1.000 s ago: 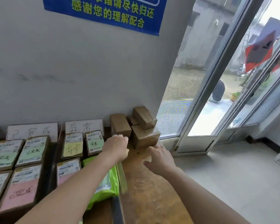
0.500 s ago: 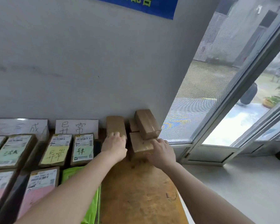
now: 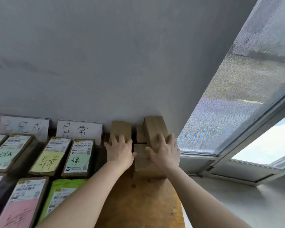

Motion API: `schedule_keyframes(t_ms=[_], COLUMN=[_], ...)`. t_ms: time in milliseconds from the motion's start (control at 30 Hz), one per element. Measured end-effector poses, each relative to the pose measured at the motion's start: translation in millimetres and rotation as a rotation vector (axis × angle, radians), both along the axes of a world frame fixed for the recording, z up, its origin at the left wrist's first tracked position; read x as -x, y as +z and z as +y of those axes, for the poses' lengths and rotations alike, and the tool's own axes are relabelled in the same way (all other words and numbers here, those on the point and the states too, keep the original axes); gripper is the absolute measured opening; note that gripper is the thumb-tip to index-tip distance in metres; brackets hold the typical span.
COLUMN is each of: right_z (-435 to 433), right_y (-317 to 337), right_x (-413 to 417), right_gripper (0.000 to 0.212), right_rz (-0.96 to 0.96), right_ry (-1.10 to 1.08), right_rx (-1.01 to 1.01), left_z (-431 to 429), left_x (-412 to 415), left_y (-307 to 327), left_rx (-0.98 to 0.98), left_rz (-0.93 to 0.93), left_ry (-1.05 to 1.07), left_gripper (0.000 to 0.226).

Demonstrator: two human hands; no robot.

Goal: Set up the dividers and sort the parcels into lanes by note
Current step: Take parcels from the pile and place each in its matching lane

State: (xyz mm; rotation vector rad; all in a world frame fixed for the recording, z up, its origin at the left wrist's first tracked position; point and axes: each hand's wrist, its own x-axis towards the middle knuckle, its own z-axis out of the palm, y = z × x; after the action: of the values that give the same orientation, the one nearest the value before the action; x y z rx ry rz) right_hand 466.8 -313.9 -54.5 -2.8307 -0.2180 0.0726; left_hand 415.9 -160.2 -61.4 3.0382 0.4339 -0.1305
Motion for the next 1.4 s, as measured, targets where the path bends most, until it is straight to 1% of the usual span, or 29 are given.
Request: schedule_keyframes(t_ms=[100, 200, 267, 333, 367, 433, 500, 567, 600, 633, 667, 733, 800, 833, 900, 933, 967, 1000, 1033, 1067, 1100, 1133, 1167, 1233, 1333, 1400], right_z=[0, 2, 3, 3, 3, 3, 1, -1, -2, -3, -4, -7, -10, -12, -17, -19, -21, -22, -22, -21, -19, -18, -18, -18, -18, -15], right_y=[-5, -11, -10, -3, 0, 4, 8, 15, 21, 24, 27, 32, 37, 42, 49, 51, 54, 56, 59, 61, 64, 66, 70, 74, 79, 76], right_x=[-7, -12, -11, -10, -9, -8, -3, 10, 18, 26, 36, 53, 67, 74, 85, 90, 95, 99, 104, 108, 113, 118, 122, 128, 140, 147], right_gripper=[0.082, 0.081, 0.077, 0.075, 0.076, 0.073, 0.057, 0.032, 0.028, 0.033, 0.042, 0.055, 0.059, 0.055, 0.034, 0.024, 0.022, 0.028, 0.041, 0.059, 0.077, 0.088, 0.094, 0.093, 0.069, 0.058], right_rz=[-0.013, -0.021, -0.043, -0.046, -0.019, 0.072, 0.168, 0.258, 0.305, 0.363, 0.426, 0.505, 0.527, 0.518, 0.524, 0.53, 0.534, 0.538, 0.53, 0.51, 0.484, 0.468, 0.454, 0.418, 0.348, 0.341], right_ry=[-0.008, -0.04, -0.072, -0.14, -0.182, -0.264, -0.291, -0.296, -0.292, -0.275, -0.266, -0.237, -0.196, -0.174, -0.083, -0.035, -0.005, 0.026, 0.053, 0.069, 0.076, 0.088, 0.099, 0.122, 0.1, 0.069], right_rx=[-0.027, -0.098, -0.232, -0.448, -0.573, -0.813, -1.034, -1.227, -1.325, -1.418, -1.497, -1.625, -1.649, -1.647, -1.657, -1.648, -1.634, -1.611, -1.564, -1.5, -1.442, -1.399, -1.368, -1.329, -1.309, -1.332], left_z=[-1, -1, -3, -4, -4, -2, -1, -1, -2, -3, -5, -8, -10, -11, -12, -14, -15, -17, -19, -21, -22, -23, -23, -21, -16, -14], left_x=[-8, -12, -13, -12, -9, -2, 11, 27, 35, 42, 51, 69, 85, 93, 106, 112, 118, 123, 127, 132, 136, 141, 145, 154, 172, 187], left_y=[-7, -9, -7, -2, 3, 15, 29, 43, 48, 52, 54, 59, 61, 64, 68, 71, 73, 75, 78, 81, 83, 86, 88, 89, 86, 88], left_rx=[0.024, 0.06, 0.123, 0.221, 0.307, 0.578, 0.909, 1.326, 1.551, 1.747, 1.89, 2.048, 2.159, 2.184, 2.196, 2.174, 2.128, 2.059, 1.981, 1.892, 1.816, 1.768, 1.74, 1.718, 1.73, 1.744], left_rz=[-0.02, -0.09, -0.145, -0.243, -0.317, -0.504, -0.615, -0.7, -0.733, -0.747, -0.756, -0.773, -0.798, -0.801, -0.786, -0.776, -0.764, -0.756, -0.741, -0.725, -0.709, -0.707, -0.719, -0.726, -0.733, -0.75], left_ry=[0.046, 0.084, 0.111, 0.152, 0.186, 0.262, 0.324, 0.394, 0.43, 0.441, 0.442, 0.455, 0.452, 0.441, 0.407, 0.401, 0.404, 0.415, 0.415, 0.412, 0.399, 0.391, 0.394, 0.405, 0.437, 0.467], left_gripper=[0.059, 0.057, 0.056, 0.056, 0.055, 0.051, 0.045, 0.037, 0.035, 0.037, 0.04, 0.041, 0.043, 0.044, 0.046, 0.045, 0.043, 0.041, 0.046, 0.061, 0.083, 0.099, 0.104, 0.094, 0.077, 0.065])
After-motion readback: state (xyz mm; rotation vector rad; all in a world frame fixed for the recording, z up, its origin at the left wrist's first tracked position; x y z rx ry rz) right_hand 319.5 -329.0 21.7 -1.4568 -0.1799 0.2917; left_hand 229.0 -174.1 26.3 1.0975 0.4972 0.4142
